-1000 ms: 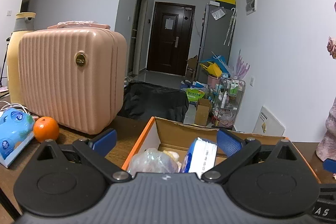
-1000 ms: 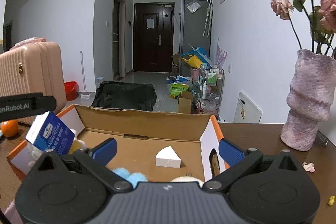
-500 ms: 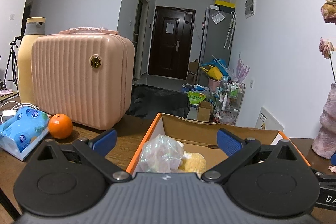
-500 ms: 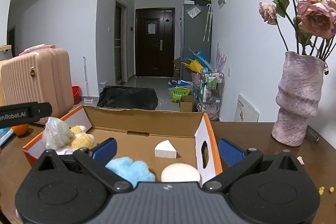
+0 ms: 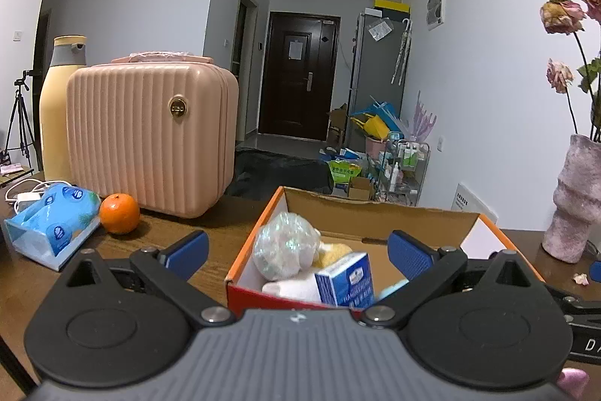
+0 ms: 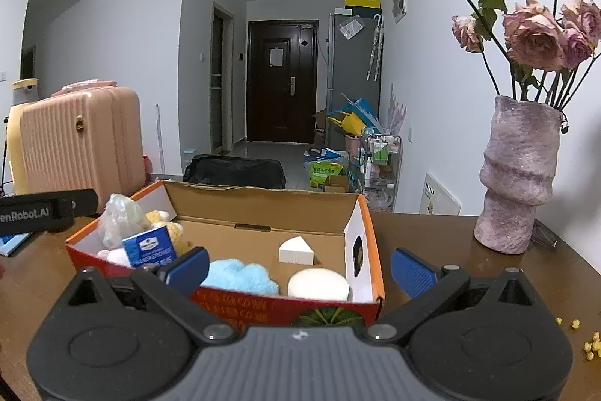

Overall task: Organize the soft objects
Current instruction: 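Withdraw both tools from the box toward the remaining soft items, then move the right tool to the pink satin scrunchie and close on it, then grasp the lavender mesh bag with the left gripper while the right gripper holds the scrunchie, then carry the mesh bag and satin scrunchie in both grippers over the box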

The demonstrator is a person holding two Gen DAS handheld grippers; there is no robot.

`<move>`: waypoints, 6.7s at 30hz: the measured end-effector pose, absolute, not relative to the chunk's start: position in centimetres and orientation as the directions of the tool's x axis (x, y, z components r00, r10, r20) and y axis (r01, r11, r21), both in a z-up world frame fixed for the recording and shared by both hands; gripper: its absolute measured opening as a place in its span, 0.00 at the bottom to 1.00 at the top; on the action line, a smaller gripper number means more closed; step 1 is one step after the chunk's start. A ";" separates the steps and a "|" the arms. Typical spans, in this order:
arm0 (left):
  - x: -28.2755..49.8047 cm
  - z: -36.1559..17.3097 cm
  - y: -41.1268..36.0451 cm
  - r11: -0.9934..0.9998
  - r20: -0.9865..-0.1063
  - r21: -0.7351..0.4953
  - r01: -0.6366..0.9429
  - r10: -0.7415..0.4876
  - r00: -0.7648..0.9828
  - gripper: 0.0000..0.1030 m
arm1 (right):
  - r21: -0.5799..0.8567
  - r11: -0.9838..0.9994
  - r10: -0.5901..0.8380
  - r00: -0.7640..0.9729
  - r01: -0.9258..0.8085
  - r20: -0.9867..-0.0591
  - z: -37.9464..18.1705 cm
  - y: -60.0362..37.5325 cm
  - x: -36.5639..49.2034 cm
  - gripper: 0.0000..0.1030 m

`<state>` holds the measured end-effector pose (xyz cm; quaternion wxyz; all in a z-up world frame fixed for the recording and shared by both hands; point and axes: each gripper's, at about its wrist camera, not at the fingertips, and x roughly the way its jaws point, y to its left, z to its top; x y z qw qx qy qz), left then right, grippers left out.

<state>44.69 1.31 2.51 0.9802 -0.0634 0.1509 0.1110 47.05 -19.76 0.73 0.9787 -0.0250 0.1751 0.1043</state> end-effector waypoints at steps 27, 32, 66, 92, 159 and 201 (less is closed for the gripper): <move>37.0 1.3 -0.5 0.982 -0.369 -0.071 -0.173 0.135 0.920 1.00 | -0.072 0.972 0.183 0.917 -0.222 -0.355 -0.8 -21.8 38.7 1.00; 35.9 1.0 -0.7 0.985 -0.385 -0.072 -0.157 0.118 0.915 1.00 | -0.080 0.970 0.185 0.916 -0.227 -0.356 -1.1 -22.0 37.6 1.00; 36.1 -0.9 0.1 0.990 -0.492 -0.087 -0.110 0.053 0.869 1.00 | -0.110 0.959 0.176 0.853 -0.261 -0.491 -4.7 -22.2 40.4 1.00; 37.7 -1.8 0.8 0.989 -0.520 -0.098 -0.110 0.044 0.853 1.00 | 0.035 0.949 0.273 0.756 -0.314 -0.595 -6.6 -23.6 45.6 0.34; 41.9 -4.9 -6.6 0.995 -0.649 -0.079 0.058 -0.096 0.754 0.53 | 0.041 0.987 0.158 0.878 -0.157 -0.451 -4.3 -30.8 39.0 0.34; 31.5 1.5 -2.9 0.979 -0.444 -0.192 0.075 -0.154 0.883 0.43 | 0.083 0.981 0.194 0.907 -0.176 -0.373 -3.0 -28.0 35.7 0.35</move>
